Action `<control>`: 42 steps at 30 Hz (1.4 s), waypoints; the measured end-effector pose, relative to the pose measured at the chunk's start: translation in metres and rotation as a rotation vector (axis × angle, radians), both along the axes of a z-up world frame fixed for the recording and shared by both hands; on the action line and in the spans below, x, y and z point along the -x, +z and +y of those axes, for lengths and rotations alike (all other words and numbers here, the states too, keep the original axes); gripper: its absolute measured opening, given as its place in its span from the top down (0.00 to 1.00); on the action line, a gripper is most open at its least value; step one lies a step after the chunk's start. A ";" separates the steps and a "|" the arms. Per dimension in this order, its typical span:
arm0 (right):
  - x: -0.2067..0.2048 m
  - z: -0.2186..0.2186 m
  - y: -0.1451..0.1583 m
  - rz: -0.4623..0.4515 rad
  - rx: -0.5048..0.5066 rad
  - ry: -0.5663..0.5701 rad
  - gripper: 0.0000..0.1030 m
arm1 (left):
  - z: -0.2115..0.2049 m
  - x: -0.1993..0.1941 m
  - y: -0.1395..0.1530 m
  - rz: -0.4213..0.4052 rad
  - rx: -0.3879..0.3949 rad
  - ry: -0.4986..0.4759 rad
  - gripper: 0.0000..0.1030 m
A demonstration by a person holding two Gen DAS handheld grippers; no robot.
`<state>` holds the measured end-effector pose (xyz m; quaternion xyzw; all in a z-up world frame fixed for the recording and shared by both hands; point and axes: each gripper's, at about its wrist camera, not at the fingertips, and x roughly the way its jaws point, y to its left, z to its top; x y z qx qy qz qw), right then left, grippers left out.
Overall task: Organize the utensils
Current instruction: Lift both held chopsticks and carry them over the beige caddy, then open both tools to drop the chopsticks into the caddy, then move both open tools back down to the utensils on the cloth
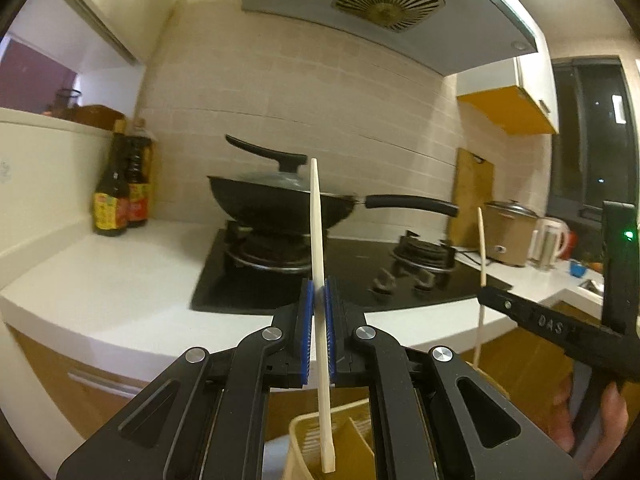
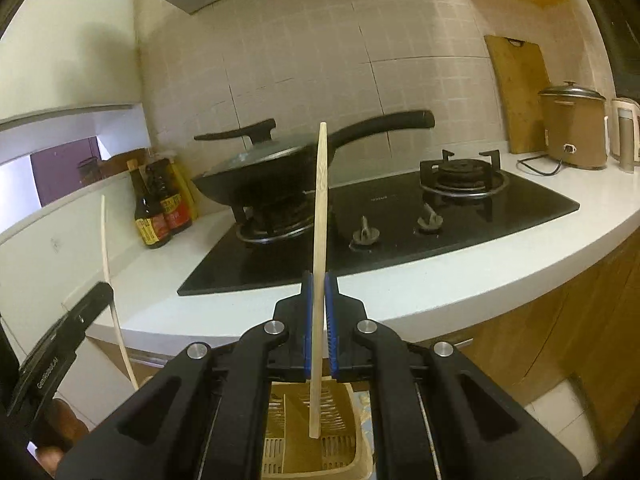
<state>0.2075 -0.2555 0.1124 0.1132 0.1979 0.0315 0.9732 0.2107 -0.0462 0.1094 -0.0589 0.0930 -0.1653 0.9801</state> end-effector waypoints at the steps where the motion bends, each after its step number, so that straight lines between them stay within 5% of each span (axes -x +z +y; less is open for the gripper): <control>1: 0.001 0.001 -0.001 0.000 0.007 0.000 0.96 | 0.000 0.000 -0.001 -0.003 0.001 0.009 0.96; 12: 0.021 0.007 -0.012 0.014 0.037 0.043 0.95 | 0.006 0.016 -0.015 -0.017 0.015 0.032 0.95; 15: 0.037 0.005 -0.009 0.021 0.034 0.065 0.89 | 0.011 0.025 -0.016 -0.001 0.013 0.019 0.85; 17: 0.048 0.002 -0.007 0.034 0.020 0.085 0.76 | 0.017 0.029 -0.015 0.022 0.026 0.001 0.70; 31: 0.147 0.008 0.003 0.186 0.090 0.124 0.76 | 0.050 0.083 -0.006 0.147 0.046 -0.069 0.62; 37: 0.168 0.026 -0.026 0.390 0.108 0.173 0.76 | 0.061 0.114 -0.020 0.297 0.011 -0.121 0.62; 42: 0.172 0.045 -0.065 0.541 0.151 0.217 0.76 | 0.061 0.130 -0.060 0.506 -0.041 -0.183 0.63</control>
